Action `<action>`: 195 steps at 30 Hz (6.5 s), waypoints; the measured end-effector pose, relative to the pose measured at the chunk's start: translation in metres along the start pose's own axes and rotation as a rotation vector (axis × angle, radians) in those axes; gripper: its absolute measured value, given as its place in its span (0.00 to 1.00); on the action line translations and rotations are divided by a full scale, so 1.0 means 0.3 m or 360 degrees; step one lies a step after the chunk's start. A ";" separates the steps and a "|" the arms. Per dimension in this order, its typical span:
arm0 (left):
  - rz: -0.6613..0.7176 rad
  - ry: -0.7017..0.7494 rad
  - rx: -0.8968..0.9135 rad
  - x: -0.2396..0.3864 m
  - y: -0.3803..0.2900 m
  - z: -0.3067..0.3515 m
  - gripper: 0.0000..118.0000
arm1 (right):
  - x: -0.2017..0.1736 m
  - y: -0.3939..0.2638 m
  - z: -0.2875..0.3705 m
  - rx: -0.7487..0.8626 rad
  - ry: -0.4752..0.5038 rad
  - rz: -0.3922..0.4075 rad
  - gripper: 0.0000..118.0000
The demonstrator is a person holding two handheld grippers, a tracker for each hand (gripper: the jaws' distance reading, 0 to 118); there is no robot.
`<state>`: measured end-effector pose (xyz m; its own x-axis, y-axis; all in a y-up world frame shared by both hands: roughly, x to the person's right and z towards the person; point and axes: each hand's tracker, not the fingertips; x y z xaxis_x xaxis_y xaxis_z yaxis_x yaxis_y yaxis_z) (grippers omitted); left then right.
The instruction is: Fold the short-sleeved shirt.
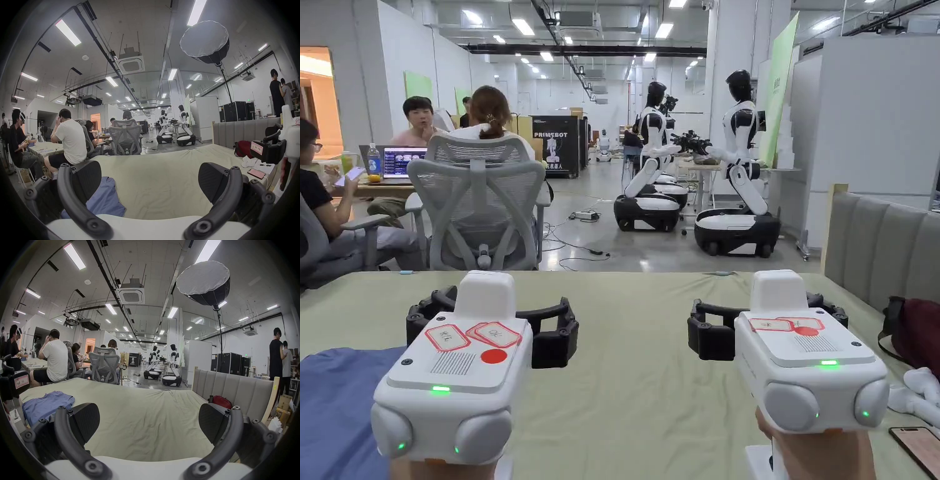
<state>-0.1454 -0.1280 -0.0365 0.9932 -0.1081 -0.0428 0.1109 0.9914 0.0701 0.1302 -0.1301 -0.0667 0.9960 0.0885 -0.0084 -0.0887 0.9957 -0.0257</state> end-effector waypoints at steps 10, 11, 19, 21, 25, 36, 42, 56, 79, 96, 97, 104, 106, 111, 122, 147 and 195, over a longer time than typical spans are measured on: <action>0.0002 0.0000 -0.0009 -0.001 -0.011 0.004 1.00 | -0.004 -0.009 0.001 -0.0004 0.0022 -0.0006 1.00; 0.0007 -0.0001 -0.0011 -0.002 -0.012 0.005 1.00 | -0.005 -0.009 0.001 -0.0005 0.0020 -0.0008 1.00; 0.0014 -0.0003 -0.0015 -0.004 -0.013 0.008 1.00 | -0.005 -0.012 0.004 -0.0009 0.0016 -0.0008 1.00; 0.0015 -0.0005 -0.0014 -0.001 -0.016 0.007 1.00 | -0.008 -0.016 0.004 -0.0010 0.0013 -0.0001 1.00; 0.0007 -0.0011 -0.0022 0.000 -0.018 0.008 1.00 | -0.004 -0.023 0.007 0.0011 0.0062 -0.0025 1.00; 0.0020 -0.0004 -0.0018 -0.003 -0.016 0.006 1.00 | -0.005 -0.022 0.002 0.0026 0.0053 0.0011 1.00; 0.0012 -0.0014 -0.0015 -0.002 -0.009 0.003 1.00 | -0.014 -0.026 -0.002 -0.0001 0.0047 0.0067 1.00; -0.0002 0.0017 -0.0029 0.003 -0.017 -0.006 0.99 | -0.011 -0.023 -0.010 -0.0055 -0.0011 0.0057 0.98; 0.0006 0.0533 -0.0108 -0.420 -0.056 0.140 0.00 | -0.421 0.000 -0.037 -0.0031 0.0389 0.0013 0.00; 0.0151 0.0456 -0.0853 -0.785 -0.275 -0.266 0.00 | -0.740 -0.093 -0.312 -0.0288 0.0734 0.0112 0.00; 0.0156 0.0434 -0.0902 -0.809 -0.299 -0.340 0.00 | -0.743 -0.102 -0.336 -0.0301 0.0737 0.0113 0.00; 0.0257 0.0169 -0.1365 -0.913 -0.535 -0.837 0.00 | -0.798 -0.150 -0.541 -0.0365 0.0725 0.0118 0.00; 0.0299 0.0166 -0.1503 -0.945 -0.614 -0.961 0.00 | -0.795 -0.174 -0.586 -0.0384 0.0696 0.0120 0.00; 0.0403 0.0057 -0.1501 -0.913 -0.674 -1.107 0.07 | -0.783 -0.237 -0.703 -0.0451 0.0659 0.0156 0.00; 0.0388 0.0049 -0.1680 -0.918 -0.857 -1.234 0.00 | -0.682 -0.335 -0.826 -0.0573 0.0550 0.0134 0.00; 0.0348 -0.1346 -0.0994 0.409 -0.168 -1.188 0.00 | 0.106 -0.206 -0.658 -0.0490 -0.0111 -0.0007 0.00; 0.0369 0.0061 -0.1619 -0.554 -0.611 -1.225 0.15 | -0.055 -0.326 -0.765 -0.0622 0.0199 -0.0002 0.00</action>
<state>-0.3437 -0.2644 -0.4085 0.9827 0.0775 -0.1684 -0.1816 0.5843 -0.7909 0.1211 -0.2351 -0.2935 0.9899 0.0596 -0.1289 -0.1073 0.9087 -0.4035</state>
